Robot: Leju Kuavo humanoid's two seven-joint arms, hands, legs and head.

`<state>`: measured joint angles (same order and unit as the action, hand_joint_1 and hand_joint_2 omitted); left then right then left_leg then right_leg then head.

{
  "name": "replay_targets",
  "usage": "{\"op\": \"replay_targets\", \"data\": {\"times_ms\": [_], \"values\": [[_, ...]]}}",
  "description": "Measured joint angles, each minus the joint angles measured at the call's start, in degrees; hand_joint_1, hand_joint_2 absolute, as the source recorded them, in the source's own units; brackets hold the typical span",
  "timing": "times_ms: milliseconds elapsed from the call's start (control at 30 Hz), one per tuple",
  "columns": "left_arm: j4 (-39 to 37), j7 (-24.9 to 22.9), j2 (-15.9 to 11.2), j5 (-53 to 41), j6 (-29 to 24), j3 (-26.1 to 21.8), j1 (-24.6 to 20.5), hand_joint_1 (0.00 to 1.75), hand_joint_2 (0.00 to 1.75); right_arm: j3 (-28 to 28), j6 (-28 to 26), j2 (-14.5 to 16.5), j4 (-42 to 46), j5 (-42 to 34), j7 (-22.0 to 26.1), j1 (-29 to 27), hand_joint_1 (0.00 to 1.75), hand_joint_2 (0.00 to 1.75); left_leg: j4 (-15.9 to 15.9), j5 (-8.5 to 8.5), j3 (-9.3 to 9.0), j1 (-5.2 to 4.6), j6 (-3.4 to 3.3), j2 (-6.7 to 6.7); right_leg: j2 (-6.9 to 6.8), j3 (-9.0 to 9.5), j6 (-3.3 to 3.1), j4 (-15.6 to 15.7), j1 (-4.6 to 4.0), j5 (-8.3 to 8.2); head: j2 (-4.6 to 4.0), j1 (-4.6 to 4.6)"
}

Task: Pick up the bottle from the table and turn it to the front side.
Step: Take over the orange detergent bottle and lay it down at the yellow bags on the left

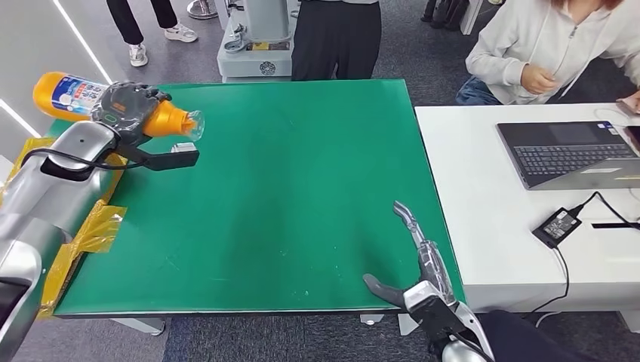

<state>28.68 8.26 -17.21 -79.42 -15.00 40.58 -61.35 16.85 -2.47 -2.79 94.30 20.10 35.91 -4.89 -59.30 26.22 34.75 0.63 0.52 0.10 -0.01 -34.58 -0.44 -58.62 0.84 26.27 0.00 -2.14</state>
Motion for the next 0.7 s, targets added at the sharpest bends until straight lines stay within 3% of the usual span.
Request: {"op": "replay_targets", "data": {"times_ms": [367, 700], "values": [[0.72, 0.13, -5.23, 0.25, -0.38, -2.79, 5.66, 1.75, 1.75, -2.15, 0.66, 1.55, 0.87, 0.72, 0.56, -1.88, 0.0, 1.75, 0.04, -0.01, -0.03, 0.0, 0.01, 0.0, -0.02, 0.0, -0.05, 0.01, -0.01, 0.04, 0.0, 0.0], [2.11, 1.04, -6.29, 2.52, 0.8, -3.84, 7.18, 1.75, 1.75, -2.91, 1.04, 2.26, 1.08, 1.1, 0.64, -2.28, 0.0, 1.75, 0.03, 0.01, -0.03, 0.0, 0.03, 0.04, 0.02, 0.01, -0.05, 0.01, 0.0, 0.02, 0.0, 0.01]]}}
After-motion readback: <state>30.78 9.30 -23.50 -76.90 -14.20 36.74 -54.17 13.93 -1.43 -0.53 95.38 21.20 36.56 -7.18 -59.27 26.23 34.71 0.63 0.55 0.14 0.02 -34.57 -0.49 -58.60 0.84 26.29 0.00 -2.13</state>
